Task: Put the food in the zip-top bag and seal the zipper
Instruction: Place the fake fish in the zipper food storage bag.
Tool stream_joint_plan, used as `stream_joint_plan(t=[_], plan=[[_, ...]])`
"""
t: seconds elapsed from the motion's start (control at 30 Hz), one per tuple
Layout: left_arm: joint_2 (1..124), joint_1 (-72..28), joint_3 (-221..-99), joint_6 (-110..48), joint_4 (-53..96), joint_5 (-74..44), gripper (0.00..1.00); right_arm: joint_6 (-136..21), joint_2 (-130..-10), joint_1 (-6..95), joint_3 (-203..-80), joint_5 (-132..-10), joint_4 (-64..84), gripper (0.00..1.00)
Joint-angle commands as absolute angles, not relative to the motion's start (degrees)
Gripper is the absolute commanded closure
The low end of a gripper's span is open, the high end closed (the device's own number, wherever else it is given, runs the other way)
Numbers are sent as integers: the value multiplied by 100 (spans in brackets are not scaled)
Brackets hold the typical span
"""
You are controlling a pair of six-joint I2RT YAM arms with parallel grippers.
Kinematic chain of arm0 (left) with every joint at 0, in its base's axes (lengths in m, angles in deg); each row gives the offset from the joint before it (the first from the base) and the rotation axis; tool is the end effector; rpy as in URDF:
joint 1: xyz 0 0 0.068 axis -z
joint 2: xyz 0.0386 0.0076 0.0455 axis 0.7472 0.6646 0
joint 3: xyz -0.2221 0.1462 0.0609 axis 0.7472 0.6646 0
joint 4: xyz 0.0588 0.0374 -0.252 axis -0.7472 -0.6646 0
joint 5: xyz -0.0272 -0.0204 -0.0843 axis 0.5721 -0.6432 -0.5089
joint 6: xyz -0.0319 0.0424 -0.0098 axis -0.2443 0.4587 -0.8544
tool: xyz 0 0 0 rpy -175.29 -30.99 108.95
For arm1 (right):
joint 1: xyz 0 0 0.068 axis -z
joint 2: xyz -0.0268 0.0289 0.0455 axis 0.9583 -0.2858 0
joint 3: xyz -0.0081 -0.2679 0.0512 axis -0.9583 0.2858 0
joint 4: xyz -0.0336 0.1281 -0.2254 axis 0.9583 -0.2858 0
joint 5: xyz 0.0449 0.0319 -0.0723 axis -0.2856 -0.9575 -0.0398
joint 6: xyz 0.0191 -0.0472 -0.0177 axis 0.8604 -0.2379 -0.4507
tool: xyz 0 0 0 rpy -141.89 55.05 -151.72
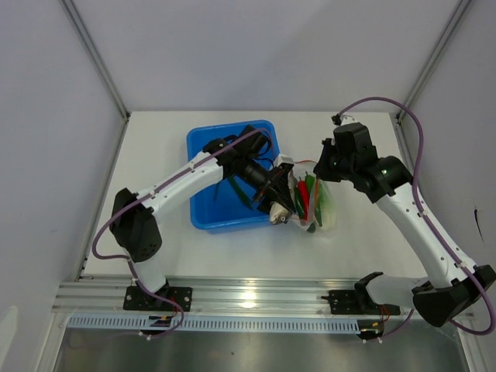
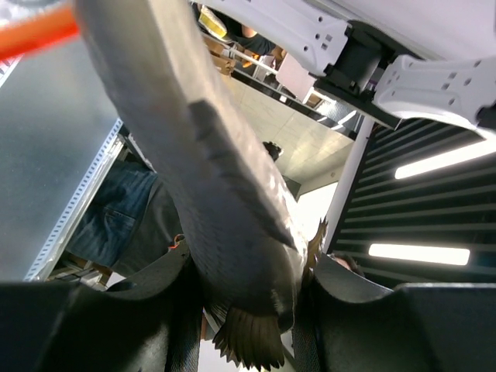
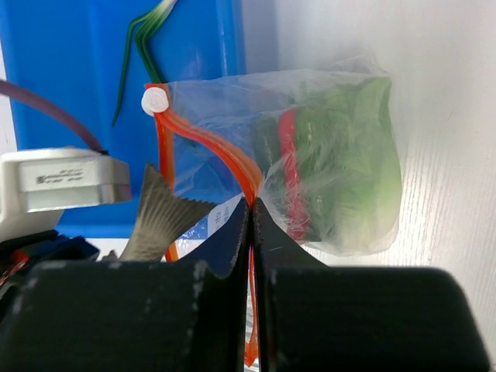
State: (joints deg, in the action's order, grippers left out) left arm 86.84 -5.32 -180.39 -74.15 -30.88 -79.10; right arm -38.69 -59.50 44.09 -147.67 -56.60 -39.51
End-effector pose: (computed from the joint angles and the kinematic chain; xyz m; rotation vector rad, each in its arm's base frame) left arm 0.2419 -0.2721 0.3280 -0.2222 -2.1185 1.4496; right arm 0.2170 0.1172 0.3997 -0.0146 2.2756 0.3817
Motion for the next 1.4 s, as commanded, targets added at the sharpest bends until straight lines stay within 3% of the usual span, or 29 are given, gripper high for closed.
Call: stream_joint_plan(t=[0.0,0.73,1.2,1.37], plan=[[8922,-493,-18412,-7660,-2933,-8094,61,-3722,-5738,4298,-14897,-5668,-3640,100],[10091,-704,-18984,-8522,-1887,-6969,53,-3467,-5518,4087,-15029,-5923,-4255,100],[10557,-669,-19387,-7178,-3388,-5846,51,-3301,-5702,4157,-15627,-6422,-4536,100],[10592,-625,-19590,-7168,-3469,-5695,43,-3221,-5781,4324,-15460,-6758,-4413,100]])
